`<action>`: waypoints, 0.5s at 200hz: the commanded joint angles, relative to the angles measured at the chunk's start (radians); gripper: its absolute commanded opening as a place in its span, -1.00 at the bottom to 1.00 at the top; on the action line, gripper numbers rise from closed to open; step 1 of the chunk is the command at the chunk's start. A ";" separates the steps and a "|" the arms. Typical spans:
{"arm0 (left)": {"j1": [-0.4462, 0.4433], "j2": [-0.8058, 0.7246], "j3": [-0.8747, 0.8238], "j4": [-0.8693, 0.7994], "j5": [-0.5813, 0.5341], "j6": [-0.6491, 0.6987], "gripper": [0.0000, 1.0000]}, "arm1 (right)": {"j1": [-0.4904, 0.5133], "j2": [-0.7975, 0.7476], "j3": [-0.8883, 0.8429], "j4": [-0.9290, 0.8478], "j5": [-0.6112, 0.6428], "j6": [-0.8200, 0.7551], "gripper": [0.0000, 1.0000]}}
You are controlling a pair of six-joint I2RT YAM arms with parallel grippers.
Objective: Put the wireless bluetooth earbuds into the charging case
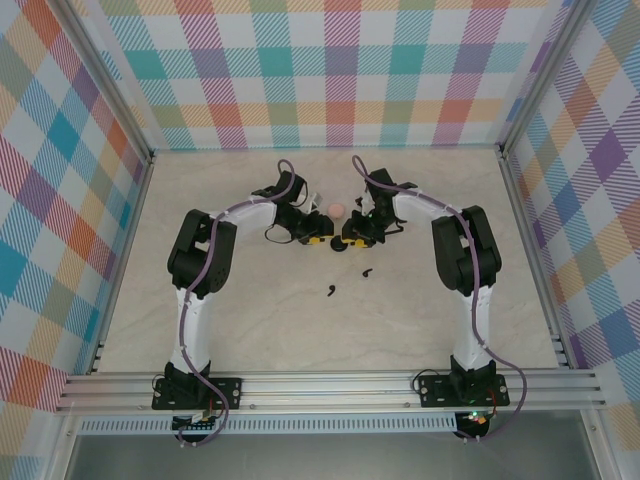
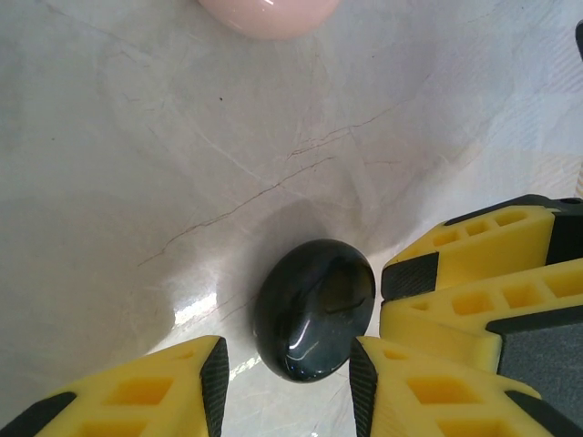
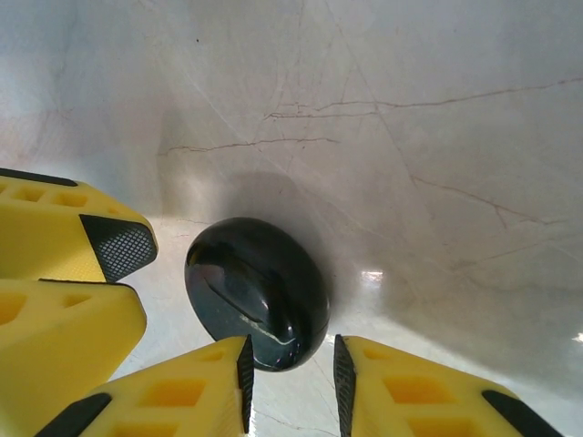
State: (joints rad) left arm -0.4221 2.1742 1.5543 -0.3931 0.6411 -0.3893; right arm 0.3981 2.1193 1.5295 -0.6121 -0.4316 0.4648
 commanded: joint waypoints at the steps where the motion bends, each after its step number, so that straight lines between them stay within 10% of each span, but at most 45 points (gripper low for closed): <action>1: 0.013 0.023 -0.008 0.011 0.035 -0.009 -0.18 | 0.001 0.025 0.007 0.003 -0.009 0.009 -0.36; 100: 0.011 0.045 -0.029 0.044 0.101 -0.029 -0.21 | 0.001 0.045 0.004 -0.005 0.012 0.003 -0.49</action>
State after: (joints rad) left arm -0.4221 2.2040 1.5410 -0.3740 0.6991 -0.4046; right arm 0.3981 2.1349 1.5295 -0.6113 -0.4324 0.4641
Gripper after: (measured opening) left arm 0.394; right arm 0.262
